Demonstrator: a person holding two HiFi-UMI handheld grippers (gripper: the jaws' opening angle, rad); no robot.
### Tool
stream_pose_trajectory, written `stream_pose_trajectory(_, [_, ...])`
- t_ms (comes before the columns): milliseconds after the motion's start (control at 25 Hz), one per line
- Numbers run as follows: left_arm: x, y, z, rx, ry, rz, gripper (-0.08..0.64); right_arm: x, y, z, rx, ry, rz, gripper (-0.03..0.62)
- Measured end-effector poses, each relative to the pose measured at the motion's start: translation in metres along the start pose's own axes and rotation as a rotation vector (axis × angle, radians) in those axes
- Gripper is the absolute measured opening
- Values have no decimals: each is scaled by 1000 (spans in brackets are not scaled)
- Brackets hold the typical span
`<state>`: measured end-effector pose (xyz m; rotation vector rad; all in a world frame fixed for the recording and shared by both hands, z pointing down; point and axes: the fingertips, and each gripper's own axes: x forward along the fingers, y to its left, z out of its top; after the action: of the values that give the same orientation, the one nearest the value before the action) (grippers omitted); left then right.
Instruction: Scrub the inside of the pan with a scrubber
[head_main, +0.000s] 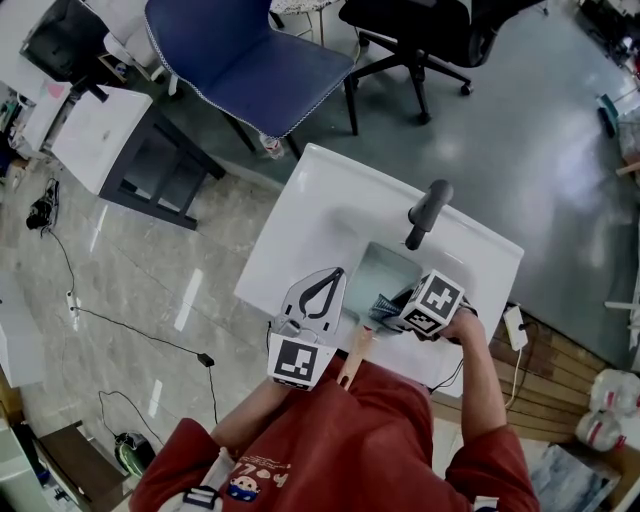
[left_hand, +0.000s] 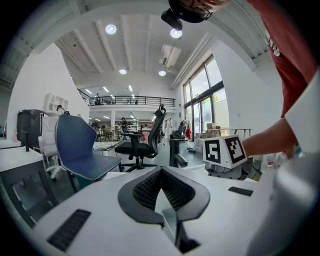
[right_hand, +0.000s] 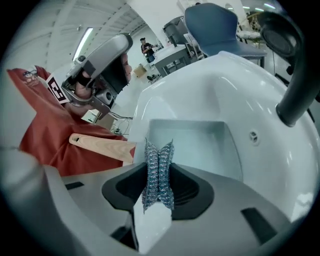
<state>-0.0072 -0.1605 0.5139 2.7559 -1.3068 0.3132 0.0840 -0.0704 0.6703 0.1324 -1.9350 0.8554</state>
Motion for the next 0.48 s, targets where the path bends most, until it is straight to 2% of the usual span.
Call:
stream_pose_trajectory(240, [0, 2, -2, -20, 13, 8, 12, 14, 3, -8, 75, 65, 63, 150])
stream_pose_trajectory(320, [0, 3, -2, -41, 22, 14, 12, 15, 3, -8, 77, 66, 67, 152])
stream_pose_trajectory(480, [2, 3, -3, -18, 7, 6, 12, 15, 2, -10, 88, 49, 67, 152])
